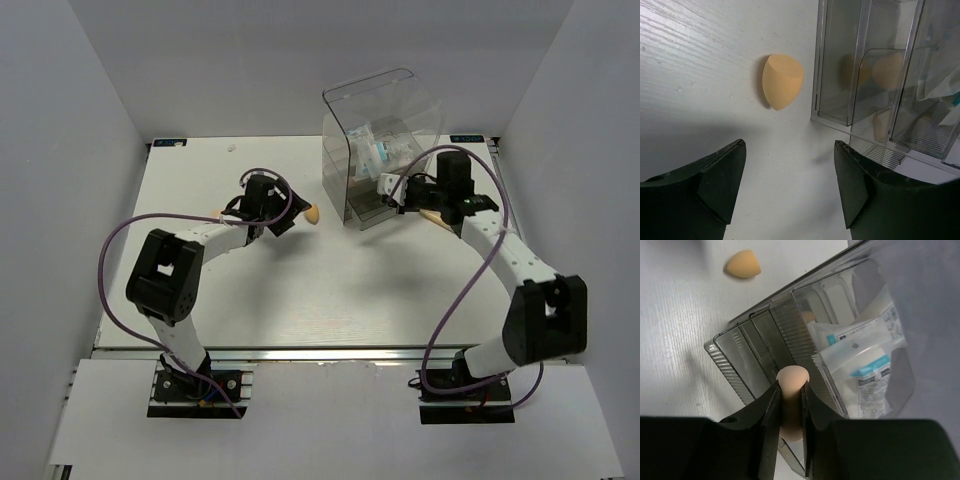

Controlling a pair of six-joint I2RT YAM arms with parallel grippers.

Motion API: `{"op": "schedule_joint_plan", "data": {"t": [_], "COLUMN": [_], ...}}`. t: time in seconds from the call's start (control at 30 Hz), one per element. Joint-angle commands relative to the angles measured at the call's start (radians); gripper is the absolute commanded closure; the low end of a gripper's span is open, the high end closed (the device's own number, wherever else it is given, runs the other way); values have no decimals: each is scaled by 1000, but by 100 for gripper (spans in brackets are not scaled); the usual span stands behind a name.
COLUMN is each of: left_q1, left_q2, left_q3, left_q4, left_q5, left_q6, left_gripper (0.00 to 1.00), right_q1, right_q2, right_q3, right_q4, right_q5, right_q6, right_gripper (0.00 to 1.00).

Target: Organize the makeup

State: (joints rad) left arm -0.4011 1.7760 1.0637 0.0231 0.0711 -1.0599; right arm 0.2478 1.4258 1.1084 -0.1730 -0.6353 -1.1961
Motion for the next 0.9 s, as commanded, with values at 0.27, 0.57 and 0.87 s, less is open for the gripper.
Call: {"op": "schedule_joint_plan", "data": {"t": [0.27,0.57,0.87], "left_q1": [4,4,-50], "left_q2": [26,100,272], "left_q3": [73,180,449], "left_q4": [-2,-110,-405], "left_q5": [19,9,-97], "left_q6": [9,9,110], "left_gripper": [19,24,35], "right_q1": [44,39,-5], "right_q2": [202,127,-73], "right_q3": [126,73,-51], "right_q4": [41,137,253], "right_q5": [63,48,23], "right_q6": [-62,88,414], "right_gripper": [34,32,33]}}
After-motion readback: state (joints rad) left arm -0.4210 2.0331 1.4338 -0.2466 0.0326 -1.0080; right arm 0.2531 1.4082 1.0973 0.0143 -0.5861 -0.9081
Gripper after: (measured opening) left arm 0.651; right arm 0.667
